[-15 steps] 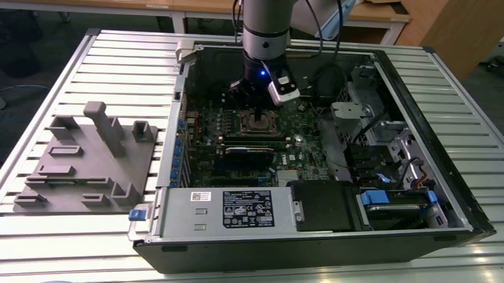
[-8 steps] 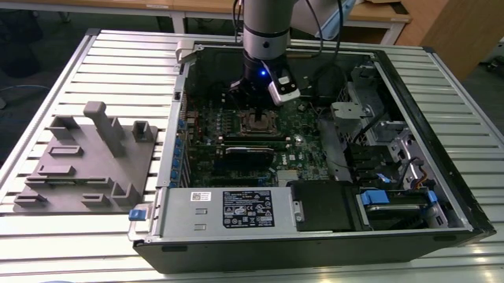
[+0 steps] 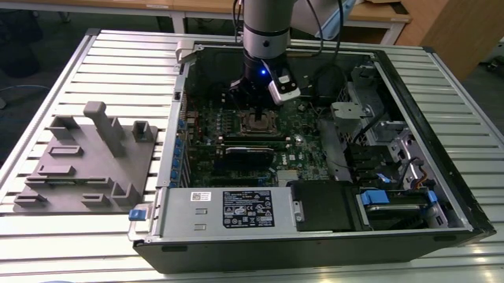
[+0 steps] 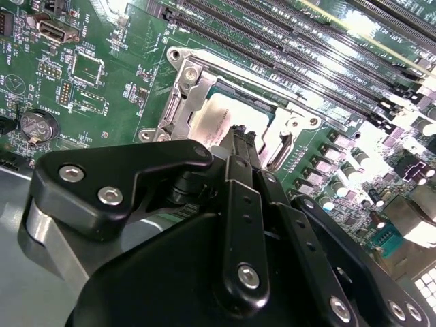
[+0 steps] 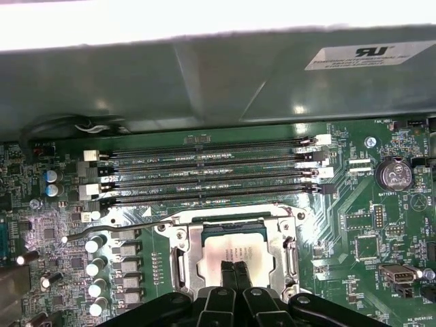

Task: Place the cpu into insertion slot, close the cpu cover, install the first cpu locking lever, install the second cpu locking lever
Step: 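Install the first cpu locking lever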

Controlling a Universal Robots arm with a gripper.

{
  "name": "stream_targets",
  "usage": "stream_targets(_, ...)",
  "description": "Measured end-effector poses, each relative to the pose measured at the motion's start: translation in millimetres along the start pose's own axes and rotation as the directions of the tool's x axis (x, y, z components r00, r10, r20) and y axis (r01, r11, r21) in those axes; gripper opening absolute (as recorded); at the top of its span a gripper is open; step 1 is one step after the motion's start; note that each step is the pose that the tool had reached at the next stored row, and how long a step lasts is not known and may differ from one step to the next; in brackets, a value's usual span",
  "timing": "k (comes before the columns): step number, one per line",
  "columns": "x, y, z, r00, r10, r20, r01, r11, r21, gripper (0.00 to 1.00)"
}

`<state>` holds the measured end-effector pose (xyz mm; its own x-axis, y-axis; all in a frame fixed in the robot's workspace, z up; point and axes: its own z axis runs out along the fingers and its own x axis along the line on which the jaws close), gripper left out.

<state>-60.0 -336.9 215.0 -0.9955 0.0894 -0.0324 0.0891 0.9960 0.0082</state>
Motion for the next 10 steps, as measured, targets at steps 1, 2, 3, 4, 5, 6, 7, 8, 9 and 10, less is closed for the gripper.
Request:
stream_targets(1,0.0,0.0,0.0,1.0000,0.000,0.0000,0.000,1.0000,0.0000,0.11)
stream_targets(2,0.0,0.0,-0.1,1.0000,0.000,0.0000,0.000,1.0000,0.0000,0.11)
stream_targets(3,0.0,0.0,-0.3,1.0000,0.000,-0.0001,0.000,1.0000,0.0002,0.11)
stream_targets(4,0.0,0.0,-0.7,1.0000,0.000,-0.0002,0.000,1.0000,0.0003,0.11)
stream_targets(5,0.0,0.0,-0.9,1.0000,0.000,-0.0001,0.000,1.0000,0.0002,0.11)
stream_targets(6,0.0,0.0,-1.0,1.0000,0.000,0.0000,0.000,1.0000,0.0000,0.11)
stream_targets(7,0.0,0.0,-1.0,1.0000,0.000,0.0001,0.000,1.0000,-0.0001,0.11)
stream_targets(8,0.0,0.0,-1.0,1.0000,0.000,0.0001,0.000,1.0000,-0.0002,0.11)
stream_targets(9,-0.1,0.0,-1.2,1.0000,0.000,0.0000,0.000,1.0000,0.0000,0.11)
stream_targets(10,-0.1,0.0,-1.4,1.0000,0.000,0.0000,0.000,1.0000,0.0001,0.11)
